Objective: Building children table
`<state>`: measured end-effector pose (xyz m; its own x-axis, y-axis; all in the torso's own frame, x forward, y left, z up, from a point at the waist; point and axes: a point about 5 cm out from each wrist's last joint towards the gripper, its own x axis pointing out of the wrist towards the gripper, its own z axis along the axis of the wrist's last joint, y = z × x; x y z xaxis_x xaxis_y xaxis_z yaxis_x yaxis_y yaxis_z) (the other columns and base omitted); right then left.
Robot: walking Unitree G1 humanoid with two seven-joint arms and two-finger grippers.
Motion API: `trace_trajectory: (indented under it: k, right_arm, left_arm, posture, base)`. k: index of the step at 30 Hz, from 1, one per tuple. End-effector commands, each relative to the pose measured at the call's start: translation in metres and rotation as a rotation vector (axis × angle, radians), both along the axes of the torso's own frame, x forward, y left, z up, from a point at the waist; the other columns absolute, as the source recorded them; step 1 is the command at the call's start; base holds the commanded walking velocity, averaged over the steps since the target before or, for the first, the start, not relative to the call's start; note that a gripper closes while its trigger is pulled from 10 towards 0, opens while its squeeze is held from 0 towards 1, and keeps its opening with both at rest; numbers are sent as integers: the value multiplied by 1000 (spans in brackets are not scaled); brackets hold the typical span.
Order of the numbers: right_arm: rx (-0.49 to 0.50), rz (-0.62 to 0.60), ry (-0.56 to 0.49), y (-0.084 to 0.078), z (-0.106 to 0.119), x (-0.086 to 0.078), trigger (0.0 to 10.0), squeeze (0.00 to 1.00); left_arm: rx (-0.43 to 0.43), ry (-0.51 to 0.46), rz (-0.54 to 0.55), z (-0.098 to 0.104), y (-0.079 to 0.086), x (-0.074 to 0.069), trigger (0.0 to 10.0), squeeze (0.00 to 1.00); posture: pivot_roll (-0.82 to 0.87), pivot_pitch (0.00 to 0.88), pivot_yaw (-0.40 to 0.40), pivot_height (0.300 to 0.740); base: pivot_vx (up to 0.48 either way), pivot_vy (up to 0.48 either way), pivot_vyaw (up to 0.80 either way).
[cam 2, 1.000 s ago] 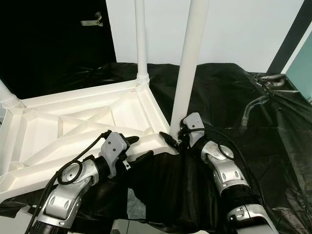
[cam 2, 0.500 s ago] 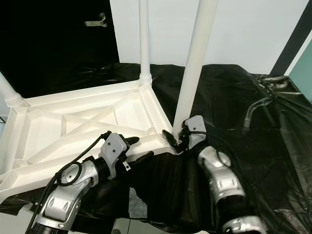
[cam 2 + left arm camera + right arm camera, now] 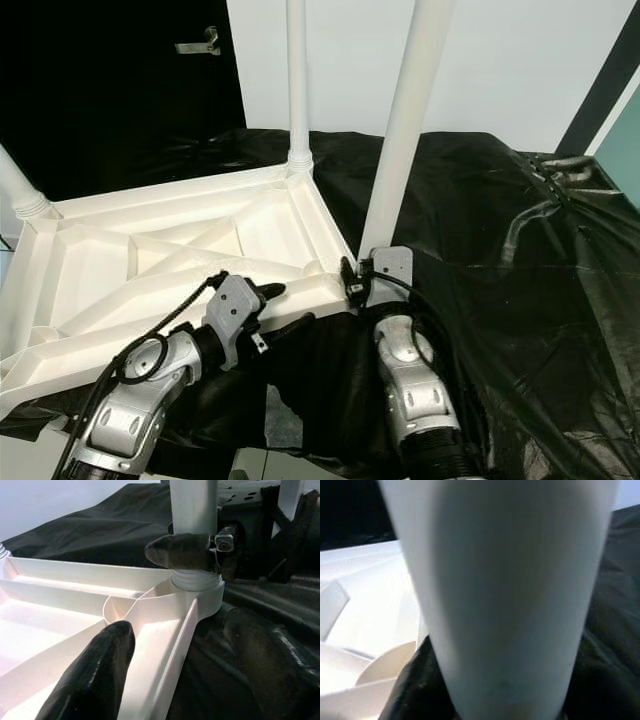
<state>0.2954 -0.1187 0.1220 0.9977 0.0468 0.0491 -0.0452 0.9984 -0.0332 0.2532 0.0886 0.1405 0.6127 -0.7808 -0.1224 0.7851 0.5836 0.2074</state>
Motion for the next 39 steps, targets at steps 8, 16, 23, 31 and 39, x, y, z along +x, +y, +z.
trace_trajectory:
  k: [8, 16, 23, 31, 39]
  right_arm:
    - [-40, -71, 66, -12, -8, -4, 10000, 0]
    - [-60, -49, 33, -17, 1, -3, 10000, 1000]
    - [-59, 193, -19, -25, 10, -9, 10000, 1000]
    - [-110, 469, -1, -38, 16, 1, 10000, 0]
    - [-231, 685, 47, -27, 15, 17, 10000, 0]
  left_arm:
    - [-8, -9, 44, 2, -2, 2, 10000, 0]
    - [-13, -9, 52, 3, -2, 2, 10000, 0]
    - [-16, -8, 57, 3, 0, 2, 10000, 0]
    - [-13, -8, 60, 3, 2, 3, 10000, 0]
    - [-4, -15, 55, 5, 3, 4, 10000, 0]
  posture:
    - [71, 0, -25, 740]
    - [71, 0, -29, 740]
    - [68, 0, -28, 740]
    - [69, 0, -19, 740]
    - [84, 0, -19, 740]
  base:
    - [0, 0, 0]
    - [0, 0, 0]
    - [0, 0, 0]
    - [0, 0, 0]
    - [0, 0, 0]
